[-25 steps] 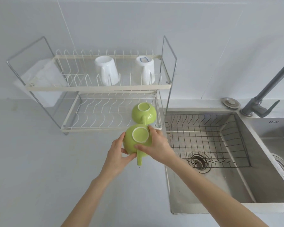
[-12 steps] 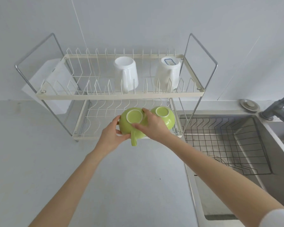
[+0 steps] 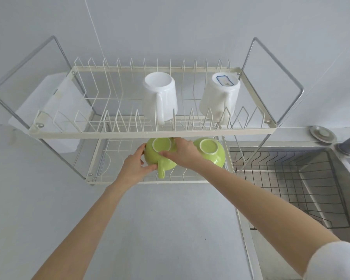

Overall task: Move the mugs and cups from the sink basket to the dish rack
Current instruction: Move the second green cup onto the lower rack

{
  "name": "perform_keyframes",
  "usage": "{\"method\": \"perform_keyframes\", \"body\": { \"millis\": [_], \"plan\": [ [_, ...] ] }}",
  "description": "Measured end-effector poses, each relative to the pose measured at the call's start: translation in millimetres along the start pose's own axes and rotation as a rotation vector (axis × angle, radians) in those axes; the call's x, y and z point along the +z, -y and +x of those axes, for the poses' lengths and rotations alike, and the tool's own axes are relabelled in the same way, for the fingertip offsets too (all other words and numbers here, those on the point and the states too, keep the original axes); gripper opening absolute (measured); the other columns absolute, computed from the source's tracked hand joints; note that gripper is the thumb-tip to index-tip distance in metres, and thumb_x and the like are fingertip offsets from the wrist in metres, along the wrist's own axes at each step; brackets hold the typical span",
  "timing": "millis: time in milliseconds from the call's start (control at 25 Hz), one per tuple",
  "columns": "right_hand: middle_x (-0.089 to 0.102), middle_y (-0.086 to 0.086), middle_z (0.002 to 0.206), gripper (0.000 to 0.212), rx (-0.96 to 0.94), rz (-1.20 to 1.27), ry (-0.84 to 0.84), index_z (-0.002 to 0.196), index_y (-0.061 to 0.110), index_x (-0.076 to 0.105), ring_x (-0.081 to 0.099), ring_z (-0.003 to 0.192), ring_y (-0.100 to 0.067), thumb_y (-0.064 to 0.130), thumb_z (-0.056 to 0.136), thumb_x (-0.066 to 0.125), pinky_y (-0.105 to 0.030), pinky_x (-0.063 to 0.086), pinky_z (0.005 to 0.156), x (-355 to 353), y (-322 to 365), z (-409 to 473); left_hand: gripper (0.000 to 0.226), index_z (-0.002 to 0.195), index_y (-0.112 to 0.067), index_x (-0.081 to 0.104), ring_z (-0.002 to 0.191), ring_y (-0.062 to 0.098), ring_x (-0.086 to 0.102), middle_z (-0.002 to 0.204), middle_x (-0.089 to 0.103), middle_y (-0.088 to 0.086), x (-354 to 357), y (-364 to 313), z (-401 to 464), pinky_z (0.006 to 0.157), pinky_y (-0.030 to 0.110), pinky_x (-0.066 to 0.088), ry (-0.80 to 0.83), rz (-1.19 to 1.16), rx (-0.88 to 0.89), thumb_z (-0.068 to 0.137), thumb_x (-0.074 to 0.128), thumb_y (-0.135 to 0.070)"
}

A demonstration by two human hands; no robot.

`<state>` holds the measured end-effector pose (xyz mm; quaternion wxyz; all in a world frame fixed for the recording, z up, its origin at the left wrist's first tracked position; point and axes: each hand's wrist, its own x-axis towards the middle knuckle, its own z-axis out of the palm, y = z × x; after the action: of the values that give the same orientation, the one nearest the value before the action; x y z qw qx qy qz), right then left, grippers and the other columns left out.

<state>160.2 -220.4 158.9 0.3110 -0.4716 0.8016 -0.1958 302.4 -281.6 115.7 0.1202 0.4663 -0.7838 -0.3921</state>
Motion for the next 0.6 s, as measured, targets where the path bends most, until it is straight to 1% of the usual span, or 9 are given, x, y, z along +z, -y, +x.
{"method": "perform_keyframes", "body": {
  "millis": [40, 120, 200, 240, 320, 360, 440, 480, 600],
  "plan": [
    [0.055, -0.018, 0.126, 0.062, 0.001, 0.002, 0.009, 0.132, 0.010, 0.039, 0.051, 0.117, -0.034, 0.042, 0.084, 0.061, -0.037, 0.044, 0.091, 2, -2, 1, 0.079, 0.140, -0.019, 0.026, 0.091, 0.020, 0.045, 0.133, 0.051, 0.005, 1, 2, 1, 0.072, 0.027, 0.033, 0.008, 0.000, -0.006, 0.076, 0.071, -0.026],
    [0.053, -0.020, 0.127, 0.065, -0.008, -0.006, 0.021, 0.136, 0.009, 0.034, 0.050, 0.118, -0.035, 0.042, 0.086, 0.059, -0.038, 0.043, 0.091, 6, -5, 2, 0.079, 0.141, -0.019, 0.026, 0.090, 0.021, 0.044, 0.133, 0.051, 0.004, 2, 5, 1, 0.063, 0.021, 0.033, 0.011, 0.002, -0.003, 0.076, 0.071, -0.026],
    [0.048, -0.020, 0.134, 0.071, -0.007, -0.029, 0.045, 0.142, 0.010, 0.025, 0.046, 0.124, -0.035, 0.042, 0.088, 0.055, -0.039, 0.042, 0.096, 8, -8, 1, 0.077, 0.140, -0.018, 0.028, 0.090, 0.020, 0.043, 0.130, 0.052, 0.005, 3, 7, 0, 0.061, 0.013, 0.031, 0.012, 0.012, -0.001, 0.076, 0.070, -0.027],
    [0.044, -0.020, 0.138, 0.073, -0.007, -0.040, 0.055, 0.145, 0.010, 0.020, 0.043, 0.127, -0.035, 0.043, 0.089, 0.053, -0.040, 0.040, 0.099, 9, -9, 1, 0.076, 0.139, -0.018, 0.029, 0.090, 0.020, 0.043, 0.127, 0.053, 0.005, 4, 8, -1, 0.061, 0.012, 0.031, 0.014, 0.017, 0.000, 0.076, 0.070, -0.028],
    [0.039, -0.019, 0.143, 0.076, -0.018, -0.058, 0.063, 0.147, 0.011, 0.014, 0.041, 0.129, -0.035, 0.044, 0.090, 0.051, -0.042, 0.040, 0.102, 11, -11, 0, 0.074, 0.139, -0.018, 0.031, 0.091, 0.020, 0.043, 0.121, 0.054, 0.004, 5, 8, -4, 0.061, 0.017, 0.032, 0.014, 0.021, -0.002, 0.077, 0.069, -0.029],
    [0.038, -0.019, 0.144, 0.077, -0.023, -0.064, 0.065, 0.148, 0.011, 0.012, 0.042, 0.129, -0.035, 0.045, 0.090, 0.050, -0.043, 0.040, 0.102, 12, -12, 1, 0.074, 0.139, -0.018, 0.031, 0.091, 0.020, 0.044, 0.123, 0.053, 0.003, 6, 9, -5, 0.062, 0.021, 0.033, 0.008, 0.019, 0.000, 0.077, 0.069, -0.029],
    [0.037, -0.018, 0.145, 0.077, -0.032, -0.070, 0.071, 0.148, 0.012, 0.011, 0.042, 0.129, -0.035, 0.045, 0.090, 0.050, -0.043, 0.041, 0.102, 12, -12, 1, 0.073, 0.139, -0.018, 0.030, 0.091, 0.020, 0.044, 0.130, 0.051, 0.002, 6, 9, -5, 0.072, 0.026, 0.033, 0.002, 0.017, -0.001, 0.077, 0.069, -0.029],
    [0.036, -0.018, 0.146, 0.077, -0.036, -0.072, 0.071, 0.148, 0.012, 0.010, 0.042, 0.128, -0.035, 0.045, 0.090, 0.049, -0.043, 0.041, 0.101, 12, -13, 0, 0.074, 0.139, -0.017, 0.029, 0.091, 0.020, 0.044, 0.132, 0.050, 0.002, 6, 8, -6, 0.074, 0.028, 0.032, 0.003, 0.022, -0.001, 0.077, 0.068, -0.029],
    [0.035, -0.016, 0.146, 0.077, -0.039, -0.072, 0.074, 0.148, 0.013, 0.009, 0.043, 0.128, -0.035, 0.045, 0.090, 0.049, -0.044, 0.042, 0.101, 13, -13, 1, 0.076, 0.140, -0.017, 0.027, 0.090, 0.020, 0.045, 0.136, 0.048, 0.002, 5, 6, -8, 0.076, 0.029, 0.033, 0.011, 0.043, -0.007, 0.078, 0.068, -0.030]
  ]
}}
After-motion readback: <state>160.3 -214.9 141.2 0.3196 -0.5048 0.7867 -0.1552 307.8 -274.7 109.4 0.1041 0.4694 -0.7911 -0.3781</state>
